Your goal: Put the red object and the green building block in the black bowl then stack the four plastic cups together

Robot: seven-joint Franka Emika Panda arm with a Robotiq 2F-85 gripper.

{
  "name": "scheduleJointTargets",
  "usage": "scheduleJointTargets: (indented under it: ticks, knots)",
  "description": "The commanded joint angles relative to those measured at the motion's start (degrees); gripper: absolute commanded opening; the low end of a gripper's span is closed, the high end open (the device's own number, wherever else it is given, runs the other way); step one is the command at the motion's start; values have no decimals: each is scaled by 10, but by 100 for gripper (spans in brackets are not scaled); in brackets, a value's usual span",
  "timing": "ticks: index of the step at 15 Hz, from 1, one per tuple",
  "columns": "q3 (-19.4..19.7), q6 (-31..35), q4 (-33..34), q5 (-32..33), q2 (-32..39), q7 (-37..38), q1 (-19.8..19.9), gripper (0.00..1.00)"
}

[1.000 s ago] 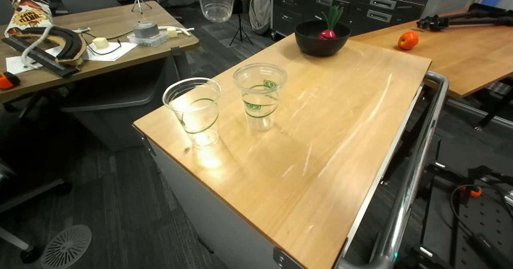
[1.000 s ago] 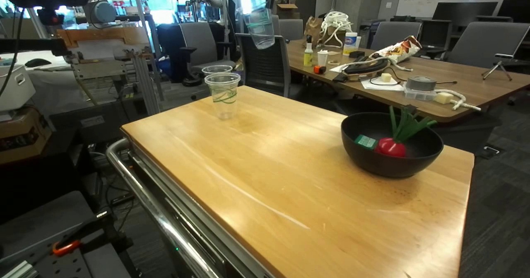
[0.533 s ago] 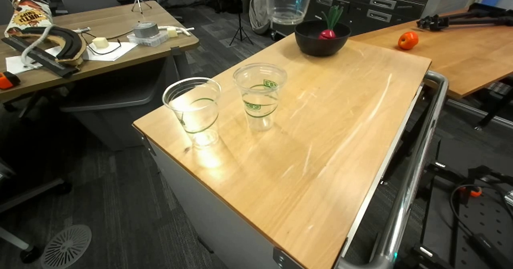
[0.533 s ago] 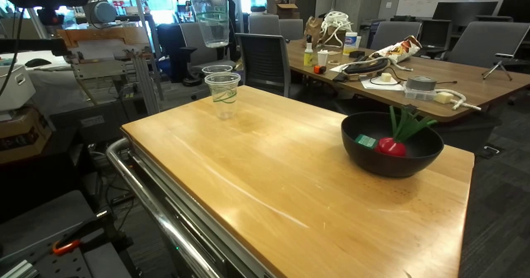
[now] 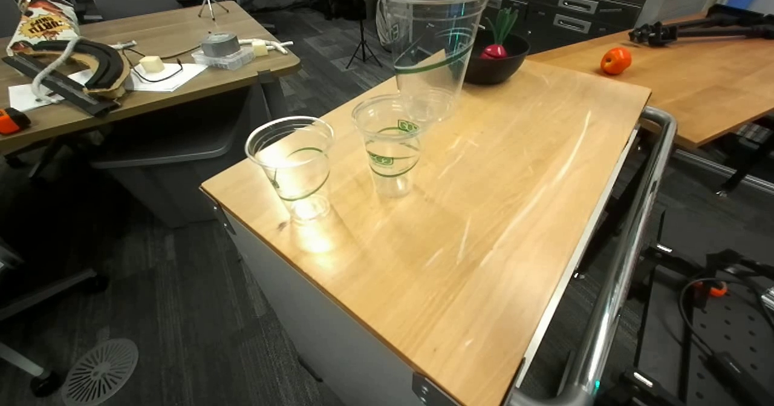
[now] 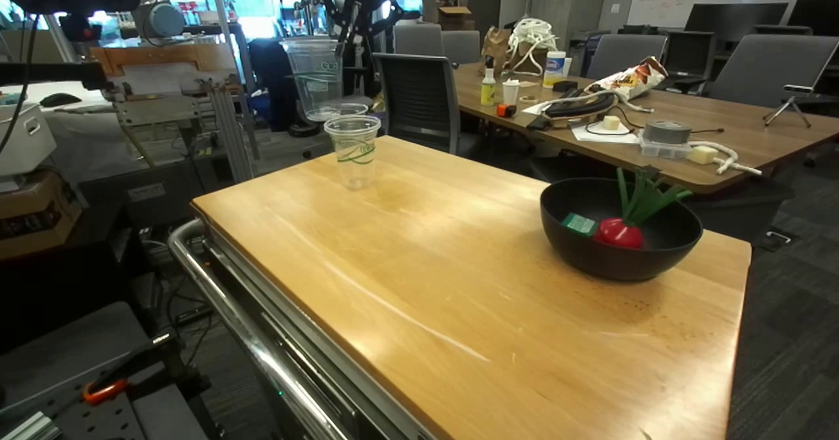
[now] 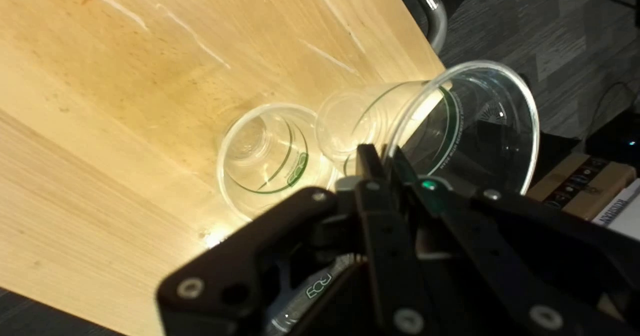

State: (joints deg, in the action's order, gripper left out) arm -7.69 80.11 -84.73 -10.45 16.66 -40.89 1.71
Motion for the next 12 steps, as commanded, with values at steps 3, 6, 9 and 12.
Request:
scheduleJointTargets:
  ticks: [3,6,9,12]
  knots:
    - [3,28,7,-10,13,3,-12,2]
    - [5,37,15,-8,19,6,-12,2]
    - [6,39,26,-16,24,7,-9,2]
    - [11,61,36,-5,34,19,-10,2]
